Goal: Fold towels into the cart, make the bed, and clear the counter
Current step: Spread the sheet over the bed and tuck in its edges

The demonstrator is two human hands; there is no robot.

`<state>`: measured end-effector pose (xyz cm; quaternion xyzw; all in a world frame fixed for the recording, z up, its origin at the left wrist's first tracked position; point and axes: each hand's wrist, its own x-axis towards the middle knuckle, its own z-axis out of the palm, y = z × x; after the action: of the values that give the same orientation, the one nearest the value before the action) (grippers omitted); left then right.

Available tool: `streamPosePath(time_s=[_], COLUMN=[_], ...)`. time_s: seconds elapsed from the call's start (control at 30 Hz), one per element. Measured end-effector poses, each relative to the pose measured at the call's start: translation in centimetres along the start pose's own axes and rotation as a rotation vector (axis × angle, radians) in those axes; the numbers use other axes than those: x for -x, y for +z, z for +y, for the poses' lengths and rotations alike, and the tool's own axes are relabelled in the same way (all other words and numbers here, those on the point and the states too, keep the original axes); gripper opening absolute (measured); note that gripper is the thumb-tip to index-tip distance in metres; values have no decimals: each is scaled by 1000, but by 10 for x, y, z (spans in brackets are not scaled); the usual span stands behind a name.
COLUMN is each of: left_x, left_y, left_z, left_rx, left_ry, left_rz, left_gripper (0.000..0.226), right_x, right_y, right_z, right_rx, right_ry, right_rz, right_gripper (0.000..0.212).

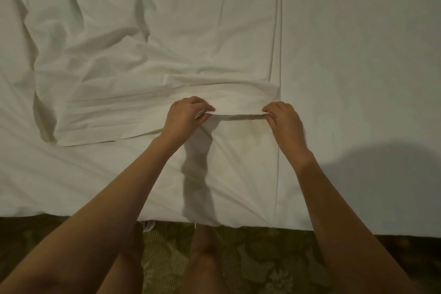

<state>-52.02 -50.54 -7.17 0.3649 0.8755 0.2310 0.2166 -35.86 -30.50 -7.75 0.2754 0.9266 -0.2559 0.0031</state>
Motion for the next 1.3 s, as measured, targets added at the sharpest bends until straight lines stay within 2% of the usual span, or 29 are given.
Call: streamPosePath(time_s=[0.13,0.23,0.37,0.5,0.73,0.87,1.03,1.1,1.2,1.3], left_x=[2,1,4,-3,2,13,31,38,33,29], left_y=[1,1,1,-3,0,12,47,54,55,51], left_z=[11,17,24,26,57,66,49,40,34,34], left_rx=[-37,19,70,85,139,75,-139,-192,-221,-269], left_ry=[-74,-131,-170,-219,-27,215,235,264,301,351], left_rz=[-61,-39,2,30,133,245,264,254,375,442], left_gripper=[24,25,24,25,23,30,23,24,8,4], right_x=[7,6,11,14,13,23,40,47,56,62], right_y=[-2,-4,-13,-25,-57,-64,-54,-49,-45,-43], right_z=[4,2,-7,-11,-12,1,8,9,13,14], right_rx=[-159,-306,-327,-369,-558,-532,-458,-482,-519,-558], right_ry=[144,237,254,184,290,329,265,302,352,341], right_rz=[70,29,91,126,153,134,138,106,79,78], right_gripper=[18,16,14,13,19,19,43,37,36,37])
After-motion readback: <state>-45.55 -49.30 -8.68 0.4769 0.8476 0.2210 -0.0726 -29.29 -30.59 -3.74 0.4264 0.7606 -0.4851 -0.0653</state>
